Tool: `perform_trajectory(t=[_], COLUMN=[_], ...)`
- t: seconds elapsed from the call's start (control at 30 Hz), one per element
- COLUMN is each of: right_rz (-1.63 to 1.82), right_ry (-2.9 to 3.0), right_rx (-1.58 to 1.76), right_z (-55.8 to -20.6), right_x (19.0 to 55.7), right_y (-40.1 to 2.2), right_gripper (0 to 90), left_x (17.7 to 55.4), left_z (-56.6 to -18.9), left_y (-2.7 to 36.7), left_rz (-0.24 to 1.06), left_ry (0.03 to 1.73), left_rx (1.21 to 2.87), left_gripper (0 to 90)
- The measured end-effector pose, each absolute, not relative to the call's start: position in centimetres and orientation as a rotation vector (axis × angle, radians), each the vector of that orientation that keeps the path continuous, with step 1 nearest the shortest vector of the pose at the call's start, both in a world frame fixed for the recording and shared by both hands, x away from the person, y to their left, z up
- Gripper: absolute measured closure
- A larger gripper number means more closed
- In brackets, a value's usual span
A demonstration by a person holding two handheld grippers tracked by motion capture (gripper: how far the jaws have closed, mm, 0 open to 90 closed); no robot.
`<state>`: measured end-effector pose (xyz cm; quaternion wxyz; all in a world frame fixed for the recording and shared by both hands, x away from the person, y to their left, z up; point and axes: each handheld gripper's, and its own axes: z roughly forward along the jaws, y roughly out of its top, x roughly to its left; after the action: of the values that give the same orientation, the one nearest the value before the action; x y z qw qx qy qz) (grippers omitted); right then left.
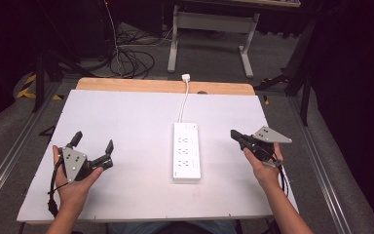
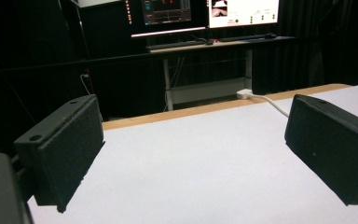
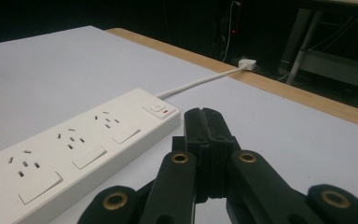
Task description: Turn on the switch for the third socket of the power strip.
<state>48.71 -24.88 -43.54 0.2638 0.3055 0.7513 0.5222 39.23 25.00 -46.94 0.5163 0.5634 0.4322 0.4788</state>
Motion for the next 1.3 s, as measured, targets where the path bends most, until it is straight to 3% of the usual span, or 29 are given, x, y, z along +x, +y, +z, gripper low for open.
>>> perform_trajectory(t=[1.3], right_rz=[1.323], right_ry=[2.309], right_rx=[0.597], right_z=[-44.2], right_x=[48.2], right_y=[-18.3], right_gripper=[90.0], left_x=[39.3], left_z=[-47.1], left_y=[25.0], left_rz=[1.146], left_ry=[1.041], left_rx=[1.365], left_gripper=[5.6])
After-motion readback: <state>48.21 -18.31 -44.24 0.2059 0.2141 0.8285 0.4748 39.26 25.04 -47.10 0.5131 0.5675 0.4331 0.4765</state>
